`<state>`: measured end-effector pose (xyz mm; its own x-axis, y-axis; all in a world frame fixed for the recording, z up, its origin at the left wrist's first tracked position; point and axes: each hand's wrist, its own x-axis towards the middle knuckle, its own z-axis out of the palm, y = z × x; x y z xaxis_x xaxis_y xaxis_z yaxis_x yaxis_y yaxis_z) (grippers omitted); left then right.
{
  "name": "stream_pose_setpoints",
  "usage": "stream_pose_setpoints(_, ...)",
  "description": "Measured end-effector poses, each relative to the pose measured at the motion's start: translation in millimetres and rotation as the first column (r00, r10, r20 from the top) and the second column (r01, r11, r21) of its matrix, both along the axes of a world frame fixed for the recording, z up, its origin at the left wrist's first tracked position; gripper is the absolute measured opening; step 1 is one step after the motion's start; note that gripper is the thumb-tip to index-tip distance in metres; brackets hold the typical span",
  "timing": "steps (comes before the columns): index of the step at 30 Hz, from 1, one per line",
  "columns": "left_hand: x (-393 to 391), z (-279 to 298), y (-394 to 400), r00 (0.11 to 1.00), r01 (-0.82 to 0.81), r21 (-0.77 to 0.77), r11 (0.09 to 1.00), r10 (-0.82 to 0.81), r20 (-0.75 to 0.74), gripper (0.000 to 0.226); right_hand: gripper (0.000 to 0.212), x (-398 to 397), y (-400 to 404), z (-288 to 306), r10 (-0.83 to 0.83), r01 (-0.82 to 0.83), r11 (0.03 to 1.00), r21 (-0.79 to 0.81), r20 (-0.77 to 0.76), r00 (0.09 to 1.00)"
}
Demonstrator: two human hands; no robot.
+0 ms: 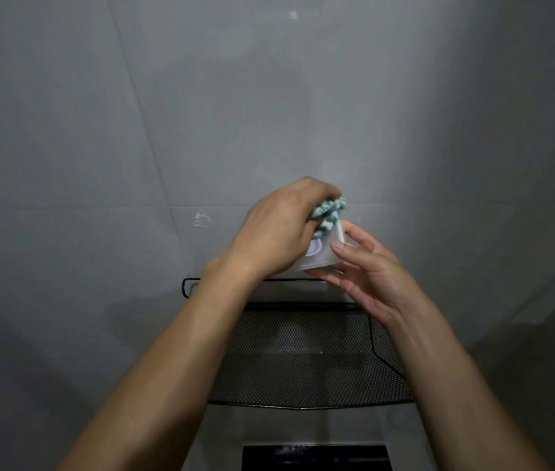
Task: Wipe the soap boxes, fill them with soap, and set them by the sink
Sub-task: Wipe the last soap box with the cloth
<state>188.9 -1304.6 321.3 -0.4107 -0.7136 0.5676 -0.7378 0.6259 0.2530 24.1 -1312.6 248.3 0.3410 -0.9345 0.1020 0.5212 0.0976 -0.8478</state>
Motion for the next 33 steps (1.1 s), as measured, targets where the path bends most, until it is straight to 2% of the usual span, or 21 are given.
stream_pose_setpoints(5,20,-7,-6,0.993,-0.109,0.018,0.994,0.109,-0.042,0.032,0.041,-11,1,4,-0.037,0.037,0.999,0.007,0.006,0.999)
stream_pose_setpoints(9,37,-17,-1,0.988,-0.091,-0.011,0.996,0.089,-0.130,0.033,0.050,-16,-1,6,-0.082,0.077,0.992,0.099,0.050,0.995)
stream_pose_setpoints(12,40,-29,6,0.976,-0.060,-0.041,0.997,0.050,-0.212,0.033,0.034,-15,-5,6,-0.113,0.087,0.978,0.191,0.130,0.985)
stream_pose_setpoints(13,40,-33,9,0.966,-0.056,-0.041,0.998,0.044,-0.255,0.032,0.036,-15,-5,6,-0.122,0.086,0.970,0.226,0.153,0.981)
stream_pose_setpoints(16,39,-45,18,0.929,-0.047,-0.032,0.998,0.032,-0.370,0.033,0.062,-14,-7,5,-0.121,0.063,0.957,0.284,0.192,0.974)
stream_pose_setpoints(19,34,-54,24,0.932,-0.080,-0.042,0.996,0.060,-0.358,0.038,0.067,-13,-7,4,-0.105,0.059,0.970,0.235,0.188,0.976)
stream_pose_setpoints(22,26,-57,29,0.950,-0.126,-0.040,0.991,0.109,-0.292,0.042,0.075,-11,-6,3,-0.069,0.053,0.985,0.163,0.093,0.993)
stream_pose_setpoints(25,17,-57,31,0.973,-0.124,-0.077,0.989,0.106,-0.204,0.045,0.065,-5,-2,3,-0.017,0.011,0.994,0.109,0.056,0.998)
stream_pose_setpoints(28,5,-57,35,0.987,-0.095,-0.112,0.989,0.079,-0.138,0.041,0.046,-2,-1,3,-0.009,0.004,0.997,0.083,0.066,0.998)
stream_pose_setpoints(31,-6,-58,37,0.989,-0.103,-0.137,0.985,0.087,-0.120,0.034,0.027,-2,-1,1,0.001,-0.006,0.998,0.061,0.083,0.997)
stream_pose_setpoints(33,-13,-58,37,0.989,-0.113,-0.141,0.984,0.097,-0.114,0.029,0.023,-3,-1,0,-0.005,0.002,0.999,0.044,0.065,0.998)
